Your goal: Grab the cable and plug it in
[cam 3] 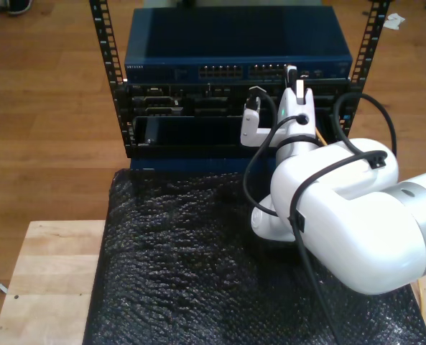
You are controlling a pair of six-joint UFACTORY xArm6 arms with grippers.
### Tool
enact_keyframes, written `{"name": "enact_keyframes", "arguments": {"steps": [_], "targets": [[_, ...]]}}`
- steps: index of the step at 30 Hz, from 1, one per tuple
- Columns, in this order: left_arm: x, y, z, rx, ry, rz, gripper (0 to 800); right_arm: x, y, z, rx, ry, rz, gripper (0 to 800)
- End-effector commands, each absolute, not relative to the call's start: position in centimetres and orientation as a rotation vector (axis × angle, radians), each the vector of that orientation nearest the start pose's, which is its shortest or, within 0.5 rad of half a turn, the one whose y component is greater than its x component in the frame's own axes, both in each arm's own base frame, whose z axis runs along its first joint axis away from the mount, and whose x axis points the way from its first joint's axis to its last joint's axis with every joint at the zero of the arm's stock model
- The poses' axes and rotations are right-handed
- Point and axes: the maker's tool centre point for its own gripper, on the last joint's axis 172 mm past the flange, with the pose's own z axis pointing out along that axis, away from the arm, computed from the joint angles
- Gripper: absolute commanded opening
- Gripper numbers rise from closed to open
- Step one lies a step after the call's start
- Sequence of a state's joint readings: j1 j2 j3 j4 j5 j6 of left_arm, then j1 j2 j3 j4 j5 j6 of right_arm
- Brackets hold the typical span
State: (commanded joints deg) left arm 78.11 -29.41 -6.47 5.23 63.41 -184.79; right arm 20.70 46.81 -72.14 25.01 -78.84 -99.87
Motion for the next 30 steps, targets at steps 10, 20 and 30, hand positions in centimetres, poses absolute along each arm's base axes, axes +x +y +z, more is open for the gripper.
{"name": "enact_keyframes", "arguments": {"steps": [10, 20, 30], "targets": [[0.5, 11.6, 3.6, -2.264, 2.726, -0.416, 800, 68.1, 13.2, 27.6, 1.076, 1.006, 1.261, 0], [0.5, 11.6, 3.6, -2.264, 2.726, -0.416, 800, 68.2, 12.8, 27.6, 1.080, 1.003, 1.257, 4], [0.5, 11.6, 3.6, -2.264, 2.726, -0.416, 800, 68.8, 12.9, 26.6, 1.112, 1.036, 1.249, 315]]}}
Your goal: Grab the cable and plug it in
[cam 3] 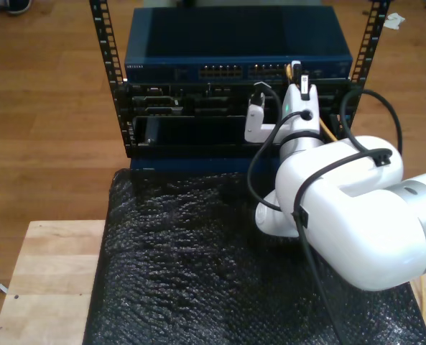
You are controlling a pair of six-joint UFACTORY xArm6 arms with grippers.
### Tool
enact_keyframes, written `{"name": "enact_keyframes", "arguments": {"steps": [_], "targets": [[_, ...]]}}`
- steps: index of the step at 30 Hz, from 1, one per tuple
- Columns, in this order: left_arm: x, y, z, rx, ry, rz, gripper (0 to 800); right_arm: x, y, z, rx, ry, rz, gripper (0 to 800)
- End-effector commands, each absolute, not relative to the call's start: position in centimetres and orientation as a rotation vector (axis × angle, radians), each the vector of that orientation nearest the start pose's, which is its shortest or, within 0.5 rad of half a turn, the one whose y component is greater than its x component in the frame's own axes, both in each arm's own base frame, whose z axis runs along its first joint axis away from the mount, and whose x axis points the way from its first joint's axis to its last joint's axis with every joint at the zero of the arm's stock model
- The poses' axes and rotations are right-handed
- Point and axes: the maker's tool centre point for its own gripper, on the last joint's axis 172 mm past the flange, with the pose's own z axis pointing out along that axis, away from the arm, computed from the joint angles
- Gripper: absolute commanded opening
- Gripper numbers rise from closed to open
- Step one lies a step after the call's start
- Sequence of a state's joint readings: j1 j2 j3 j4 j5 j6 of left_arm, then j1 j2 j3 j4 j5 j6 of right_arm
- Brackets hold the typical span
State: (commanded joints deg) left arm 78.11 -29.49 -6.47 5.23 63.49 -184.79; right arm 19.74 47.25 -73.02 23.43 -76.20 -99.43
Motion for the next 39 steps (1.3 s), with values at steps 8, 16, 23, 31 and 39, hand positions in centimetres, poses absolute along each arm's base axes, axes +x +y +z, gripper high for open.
{"name": "enact_keyframes", "arguments": {"steps": [8, 16, 23, 31, 39], "targets": [[0.5, 11.6, 3.6, -2.264, 2.726, -0.416, 800, 68.9, 13.8, 27.1, 1.099, 1.066, 1.265, 431], [0.5, 11.6, 3.6, -2.263, 2.725, -0.414, 800, 68.7, 13.9, 27.6, 1.139, 1.121, 1.253, 505], [0.5, 11.6, 3.6, -2.264, 2.726, -0.416, 800, 68.3, 14.0, 28.4, 1.172, 1.159, 1.247, 531], [0.5, 11.6, 3.6, -2.264, 2.726, -0.416, 800, 67.6, 14.3, 29.8, 1.179, 1.171, 1.255, 533], [0.5, 11.6, 3.6, -2.263, 2.725, -0.414, 800, 65.8, 13.6, 30.6, 1.204, 1.209, 1.238, 559]]}}
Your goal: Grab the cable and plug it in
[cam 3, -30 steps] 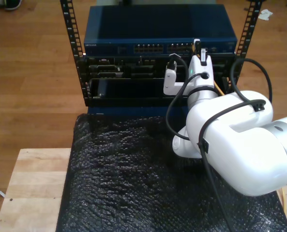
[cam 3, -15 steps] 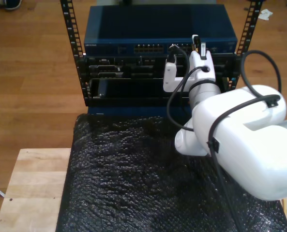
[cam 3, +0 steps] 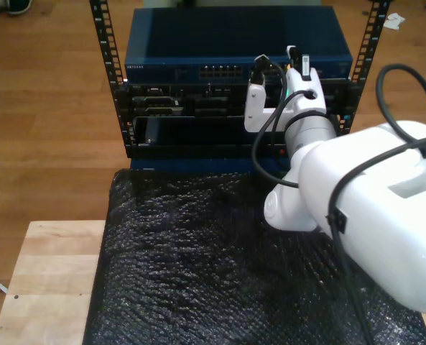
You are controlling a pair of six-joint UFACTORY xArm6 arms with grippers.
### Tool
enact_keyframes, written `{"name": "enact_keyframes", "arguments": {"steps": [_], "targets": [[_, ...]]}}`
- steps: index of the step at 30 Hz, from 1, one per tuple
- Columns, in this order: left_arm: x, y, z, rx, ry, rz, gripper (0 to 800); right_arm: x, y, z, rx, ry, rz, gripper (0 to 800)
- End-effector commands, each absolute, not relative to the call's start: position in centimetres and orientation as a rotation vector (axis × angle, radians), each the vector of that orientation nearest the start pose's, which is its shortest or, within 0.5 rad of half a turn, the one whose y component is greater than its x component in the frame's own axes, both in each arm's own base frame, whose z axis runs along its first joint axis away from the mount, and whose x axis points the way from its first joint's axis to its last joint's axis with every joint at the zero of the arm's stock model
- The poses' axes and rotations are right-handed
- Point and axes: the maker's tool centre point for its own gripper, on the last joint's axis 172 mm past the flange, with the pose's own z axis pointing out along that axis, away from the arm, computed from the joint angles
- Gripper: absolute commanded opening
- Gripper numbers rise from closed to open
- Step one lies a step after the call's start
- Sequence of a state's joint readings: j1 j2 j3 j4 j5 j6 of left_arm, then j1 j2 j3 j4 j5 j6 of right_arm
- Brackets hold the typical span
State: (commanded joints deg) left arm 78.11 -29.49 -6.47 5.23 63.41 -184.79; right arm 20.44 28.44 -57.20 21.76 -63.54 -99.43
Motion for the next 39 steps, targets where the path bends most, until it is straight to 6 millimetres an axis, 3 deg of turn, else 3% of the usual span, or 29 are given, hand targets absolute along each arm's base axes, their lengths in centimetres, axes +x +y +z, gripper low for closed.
{"name": "enact_keyframes", "arguments": {"steps": [12, 16, 21, 32, 39], "targets": [[0.5, 11.6, 3.6, -2.263, 2.725, -0.414, 800, 64.0, 13.3, 31.2, 1.272, 1.293, 1.216, 588], [0.5, 11.6, 3.6, -2.263, 2.725, -0.414, 800, 63.7, 13.7, 31.0, 1.330, 1.367, 1.200, 647], [0.5, 11.6, 3.6, -2.263, 2.725, -0.414, 800, 63.6, 13.8, 31.2, 1.385, 1.430, 1.187, 666], [0.5, 11.6, 3.6, -2.263, 2.725, -0.414, 800, 64.2, 8.4, 32.3, 1.490, 1.481, 1.101, 671], [0.5, 11.6, 3.6, -2.263, 2.725, -0.414, 800, 63.5, 7.2, 32.6, 1.496, 1.595, 1.031, 671]]}}
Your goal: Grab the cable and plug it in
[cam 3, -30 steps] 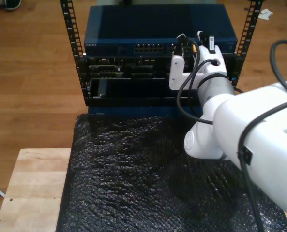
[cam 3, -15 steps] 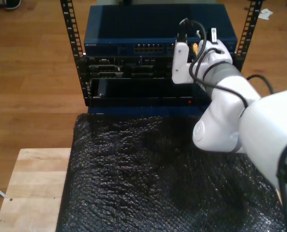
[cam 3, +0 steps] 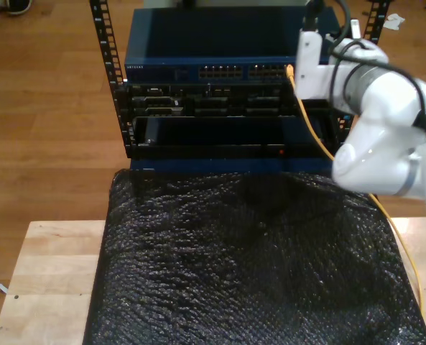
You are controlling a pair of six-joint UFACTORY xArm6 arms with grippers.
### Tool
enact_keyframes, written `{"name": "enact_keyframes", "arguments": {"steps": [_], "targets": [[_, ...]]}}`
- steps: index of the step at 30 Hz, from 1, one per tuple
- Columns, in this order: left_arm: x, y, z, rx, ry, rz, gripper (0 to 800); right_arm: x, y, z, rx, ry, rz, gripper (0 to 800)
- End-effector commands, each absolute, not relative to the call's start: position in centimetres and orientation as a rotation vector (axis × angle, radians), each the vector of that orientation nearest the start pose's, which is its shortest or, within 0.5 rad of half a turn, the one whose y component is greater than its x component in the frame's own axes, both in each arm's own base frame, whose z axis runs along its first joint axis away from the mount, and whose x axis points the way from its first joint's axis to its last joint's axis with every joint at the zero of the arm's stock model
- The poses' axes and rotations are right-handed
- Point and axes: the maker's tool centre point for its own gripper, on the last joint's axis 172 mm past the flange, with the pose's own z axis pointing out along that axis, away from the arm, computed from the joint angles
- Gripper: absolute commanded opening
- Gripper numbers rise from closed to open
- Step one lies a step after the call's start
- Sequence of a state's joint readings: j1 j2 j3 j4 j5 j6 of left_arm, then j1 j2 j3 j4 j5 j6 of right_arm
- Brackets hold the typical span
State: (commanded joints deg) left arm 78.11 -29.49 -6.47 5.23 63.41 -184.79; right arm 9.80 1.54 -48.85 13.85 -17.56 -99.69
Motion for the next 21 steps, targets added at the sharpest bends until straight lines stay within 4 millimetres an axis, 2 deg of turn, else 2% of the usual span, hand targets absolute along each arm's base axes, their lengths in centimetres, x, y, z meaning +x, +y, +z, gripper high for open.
{"name": "enact_keyframes", "arguments": {"steps": [5, 8, 14, 19, 21], "targets": [[0.5, 11.6, 3.6, -2.263, 2.725, -0.414, 800, 62.1, 6.1, 31.7, 1.539, 1.713, 0.937, 680], [0.5, 11.6, 3.6, -2.263, 2.725, -0.414, 800, 60.9, 5.0, 30.4, 1.587, 1.794, 0.855, 711], [0.5, 11.6, 3.6, -2.263, 2.725, -0.414, 800, 58.4, 1.0, 28.5, 1.549, 1.955, 0.656, 728], [0.5, 11.6, 3.6, -2.264, 2.726, -0.416, 800, 54.6, -1.8, 26.9, 1.500, 2.129, 0.499, 794], [0.5, 11.5, 3.6, -2.264, 2.727, -0.418, 800, 52.7, -3.3, 25.8, 1.492, 2.212, 0.429, 797]]}}
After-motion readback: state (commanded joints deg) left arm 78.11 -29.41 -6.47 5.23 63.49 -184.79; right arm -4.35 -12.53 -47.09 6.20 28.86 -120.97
